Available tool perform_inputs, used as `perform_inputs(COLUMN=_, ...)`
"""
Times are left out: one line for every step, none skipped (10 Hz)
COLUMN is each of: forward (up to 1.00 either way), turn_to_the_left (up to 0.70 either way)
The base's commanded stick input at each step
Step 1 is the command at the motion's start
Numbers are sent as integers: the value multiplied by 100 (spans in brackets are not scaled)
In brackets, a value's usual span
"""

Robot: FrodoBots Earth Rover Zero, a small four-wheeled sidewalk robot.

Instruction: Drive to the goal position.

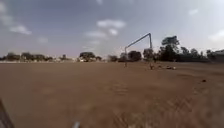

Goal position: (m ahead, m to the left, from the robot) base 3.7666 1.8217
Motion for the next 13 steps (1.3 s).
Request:
perform_inputs(forward=100, turn_to_the_left=0)
perform_inputs(forward=100, turn_to_the_left=0)
perform_inputs(forward=100, turn_to_the_left=0)
perform_inputs(forward=100, turn_to_the_left=0)
perform_inputs(forward=100, turn_to_the_left=0)
perform_inputs(forward=100, turn_to_the_left=0)
perform_inputs(forward=100, turn_to_the_left=0)
perform_inputs(forward=100, turn_to_the_left=0)
perform_inputs(forward=100, turn_to_the_left=0)
perform_inputs(forward=100, turn_to_the_left=0)
perform_inputs(forward=100, turn_to_the_left=0)
perform_inputs(forward=100, turn_to_the_left=0)
perform_inputs(forward=100, turn_to_the_left=0)
